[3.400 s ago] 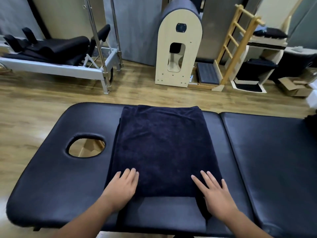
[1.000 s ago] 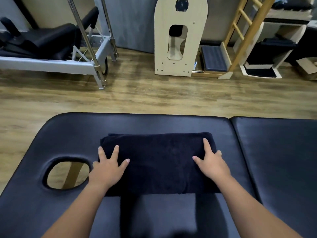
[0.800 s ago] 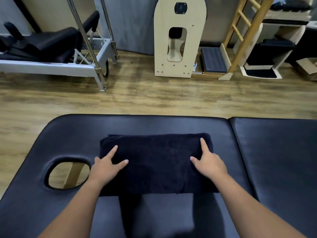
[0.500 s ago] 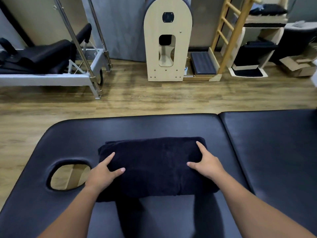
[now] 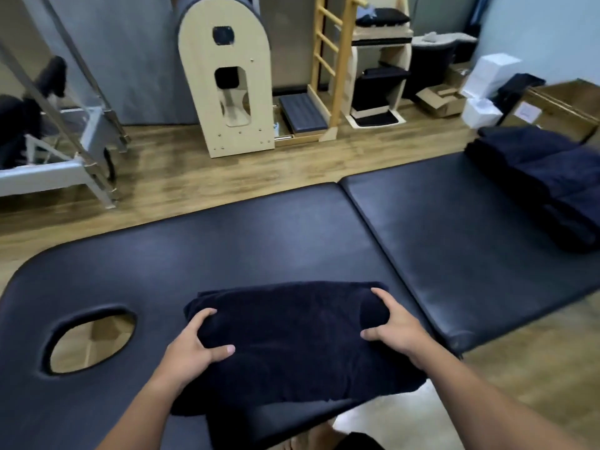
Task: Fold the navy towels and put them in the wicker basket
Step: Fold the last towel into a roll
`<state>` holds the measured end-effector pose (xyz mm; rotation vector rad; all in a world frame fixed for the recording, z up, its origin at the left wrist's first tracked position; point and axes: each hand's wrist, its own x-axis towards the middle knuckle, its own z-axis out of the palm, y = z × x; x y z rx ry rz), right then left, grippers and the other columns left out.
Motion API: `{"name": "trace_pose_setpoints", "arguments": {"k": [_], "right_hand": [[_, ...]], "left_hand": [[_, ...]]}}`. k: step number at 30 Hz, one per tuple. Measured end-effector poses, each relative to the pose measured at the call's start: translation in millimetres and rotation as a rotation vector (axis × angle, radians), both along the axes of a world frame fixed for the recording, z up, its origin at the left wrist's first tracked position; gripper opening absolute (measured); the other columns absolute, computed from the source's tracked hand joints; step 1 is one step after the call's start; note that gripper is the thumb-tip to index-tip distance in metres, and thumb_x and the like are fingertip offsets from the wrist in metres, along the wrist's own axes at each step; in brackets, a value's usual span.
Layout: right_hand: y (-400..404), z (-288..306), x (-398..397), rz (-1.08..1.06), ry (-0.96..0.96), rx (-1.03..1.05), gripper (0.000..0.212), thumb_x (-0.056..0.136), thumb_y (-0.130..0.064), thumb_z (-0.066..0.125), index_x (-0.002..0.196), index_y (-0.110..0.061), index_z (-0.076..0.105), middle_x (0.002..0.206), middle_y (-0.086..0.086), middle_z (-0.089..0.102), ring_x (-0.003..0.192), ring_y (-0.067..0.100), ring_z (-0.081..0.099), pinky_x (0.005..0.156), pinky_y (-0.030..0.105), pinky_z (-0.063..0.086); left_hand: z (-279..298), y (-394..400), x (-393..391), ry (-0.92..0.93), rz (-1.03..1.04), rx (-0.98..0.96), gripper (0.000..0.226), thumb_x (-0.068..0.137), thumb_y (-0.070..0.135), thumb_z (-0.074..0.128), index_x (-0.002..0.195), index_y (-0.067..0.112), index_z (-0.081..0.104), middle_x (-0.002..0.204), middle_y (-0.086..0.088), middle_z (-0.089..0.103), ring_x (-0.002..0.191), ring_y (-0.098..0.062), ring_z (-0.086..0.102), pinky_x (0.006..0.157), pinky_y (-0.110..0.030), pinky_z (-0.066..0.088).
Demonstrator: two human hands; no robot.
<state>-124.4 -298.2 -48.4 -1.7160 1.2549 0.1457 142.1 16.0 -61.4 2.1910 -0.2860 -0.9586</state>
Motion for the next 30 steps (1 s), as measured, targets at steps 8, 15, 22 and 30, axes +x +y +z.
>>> {"name": "trace_pose_setpoints", "arguments": {"k": [8,15,22,30], "right_hand": [[3,3,-107,-0.239,-0.095,0.067,0.100,0.061,-0.010,0.089,0.137,-0.058,0.046,0.123,-0.013,0.064,0.105,0.007,0.065,0.088,0.030,0.057],[-5,8,-225,-0.504,-0.083,-0.037,0.102,0.061,-0.010,0.090,0.143,-0.050,0.046,0.128,-0.014,0.064,0.109,0.007,0.064,0.095,0.031,0.054],[-25,-5,-357,-0.699,-0.020,-0.151,0.101,0.067,-0.022,0.088,0.142,-0.063,0.035,0.135,-0.016,0.058,0.118,0.009,0.059,0.101,0.034,0.051],[-80,-7,-506,-0.770,0.032,-0.203,0.100,0.071,-0.028,0.081,0.141,-0.071,0.024,0.128,-0.022,0.059,0.103,0.003,0.063,0.090,0.033,0.057]], "left_hand": [[16,-63,-41,0.155,-0.177,-0.135,0.071,0.071,0.005,0.090,0.121,0.045,0.058,0.108,0.011,0.073,0.085,-0.005,0.073,0.071,-0.022,0.055],[30,-163,-110,0.200,-0.397,-0.145,0.065,0.070,0.002,0.090,0.115,0.041,0.062,0.102,0.011,0.074,0.082,-0.006,0.073,0.071,-0.023,0.056],[35,-294,-217,0.162,-0.648,-0.087,0.066,0.064,0.001,0.092,0.112,0.038,0.065,0.093,0.011,0.077,0.082,-0.014,0.075,0.076,-0.033,0.059],[38,-418,-363,0.111,-0.827,-0.076,0.066,0.061,0.007,0.094,0.112,0.039,0.065,0.102,0.010,0.076,0.089,-0.012,0.074,0.084,-0.033,0.058]]}}
